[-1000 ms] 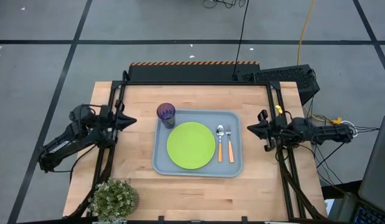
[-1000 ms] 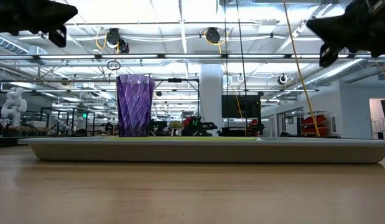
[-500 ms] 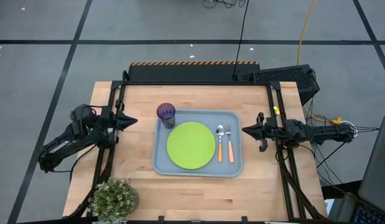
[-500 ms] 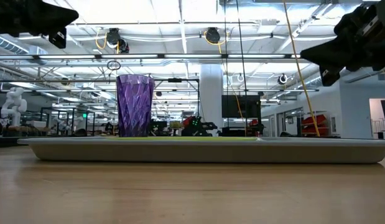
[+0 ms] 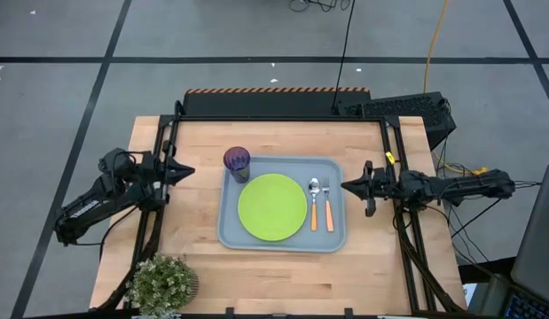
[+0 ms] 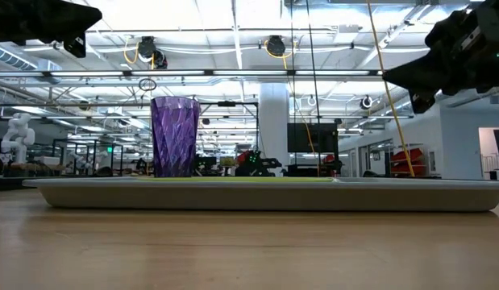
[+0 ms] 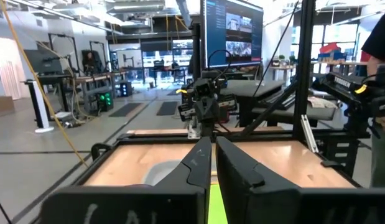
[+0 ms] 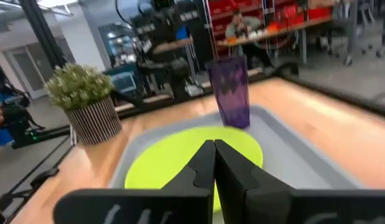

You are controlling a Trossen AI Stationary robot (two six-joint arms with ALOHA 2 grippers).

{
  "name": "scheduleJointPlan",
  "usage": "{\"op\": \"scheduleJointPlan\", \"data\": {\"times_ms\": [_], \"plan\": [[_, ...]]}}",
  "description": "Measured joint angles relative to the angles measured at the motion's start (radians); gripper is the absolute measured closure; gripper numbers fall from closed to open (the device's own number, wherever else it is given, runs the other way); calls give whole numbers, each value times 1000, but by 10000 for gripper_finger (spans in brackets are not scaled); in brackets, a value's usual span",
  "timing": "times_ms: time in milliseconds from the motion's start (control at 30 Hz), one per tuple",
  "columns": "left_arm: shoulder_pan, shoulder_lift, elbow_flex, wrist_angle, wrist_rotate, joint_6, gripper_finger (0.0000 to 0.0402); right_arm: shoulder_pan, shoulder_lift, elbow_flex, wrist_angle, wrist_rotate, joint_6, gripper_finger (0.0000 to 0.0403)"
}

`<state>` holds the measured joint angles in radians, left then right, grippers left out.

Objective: Pick and place plate/cup/fork/spoon on tray
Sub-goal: Adjust the orange spoon and gray serving tray

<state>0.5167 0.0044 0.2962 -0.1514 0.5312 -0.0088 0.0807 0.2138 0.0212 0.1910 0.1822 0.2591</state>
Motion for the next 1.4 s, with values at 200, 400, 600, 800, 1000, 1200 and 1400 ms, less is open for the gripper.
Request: {"op": "scheduleJointPlan", "data": {"times_ms": [200,400,600,800,1000,1200,1400], "plan": [[0,0,0,1,0,-2,371,2,43,0,66,-1,12,403],[0,0,0,35,0,-47,371,45,136,44,102,-21,-8,403],[0,0,0,46,0,-52,371,80,330,201,75,-24,-97,403],[0,0,0,48,0,-57,371,130,536,327,-104,13,-32,403],[0,0,0,41,0,-105,371,164,724,548,-376,29,53,403],[0,2,0,-9,-31,-126,371,165,817,692,-722,-77,323,403],[0,2,0,-29,-58,-128,371,249,928,700,-655,-186,349,403]]}}
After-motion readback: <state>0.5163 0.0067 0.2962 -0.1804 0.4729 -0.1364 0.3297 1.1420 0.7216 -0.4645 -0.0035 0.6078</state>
